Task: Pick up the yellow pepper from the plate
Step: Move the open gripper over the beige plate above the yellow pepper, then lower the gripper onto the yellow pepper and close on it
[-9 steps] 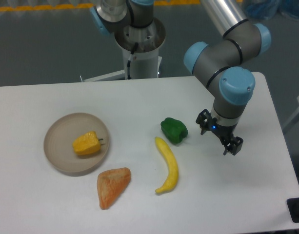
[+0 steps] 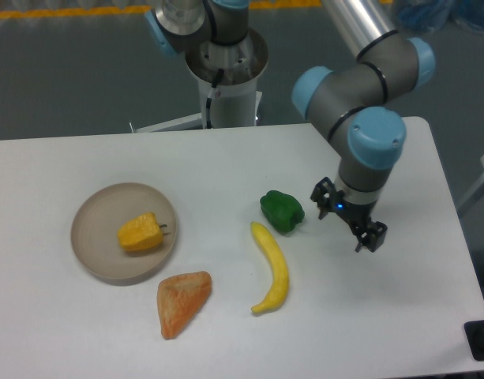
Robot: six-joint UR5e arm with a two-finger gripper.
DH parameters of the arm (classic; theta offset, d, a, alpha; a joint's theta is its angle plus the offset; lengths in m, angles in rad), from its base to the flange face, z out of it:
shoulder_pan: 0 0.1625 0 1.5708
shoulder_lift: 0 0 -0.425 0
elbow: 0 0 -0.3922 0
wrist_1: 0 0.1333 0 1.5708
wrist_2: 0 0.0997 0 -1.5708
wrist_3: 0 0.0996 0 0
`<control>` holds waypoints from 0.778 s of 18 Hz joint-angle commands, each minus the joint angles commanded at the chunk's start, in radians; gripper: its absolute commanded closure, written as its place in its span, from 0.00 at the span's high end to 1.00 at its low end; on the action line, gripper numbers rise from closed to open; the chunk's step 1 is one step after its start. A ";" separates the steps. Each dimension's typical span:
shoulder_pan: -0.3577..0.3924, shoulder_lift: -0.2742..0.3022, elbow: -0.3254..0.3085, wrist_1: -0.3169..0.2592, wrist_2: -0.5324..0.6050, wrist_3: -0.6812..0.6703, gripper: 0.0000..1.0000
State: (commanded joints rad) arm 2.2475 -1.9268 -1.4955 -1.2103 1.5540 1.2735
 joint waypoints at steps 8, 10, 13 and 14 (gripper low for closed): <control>-0.236 0.060 -0.103 0.011 -0.074 -0.244 1.00; -0.328 0.057 -0.124 0.012 -0.066 -0.302 1.00; -0.443 0.049 -0.164 0.015 -0.072 -0.307 1.00; -0.460 0.045 -0.176 0.018 -0.071 -0.318 1.00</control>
State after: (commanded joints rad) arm 1.7873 -1.8821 -1.6719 -1.1919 1.4833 0.9558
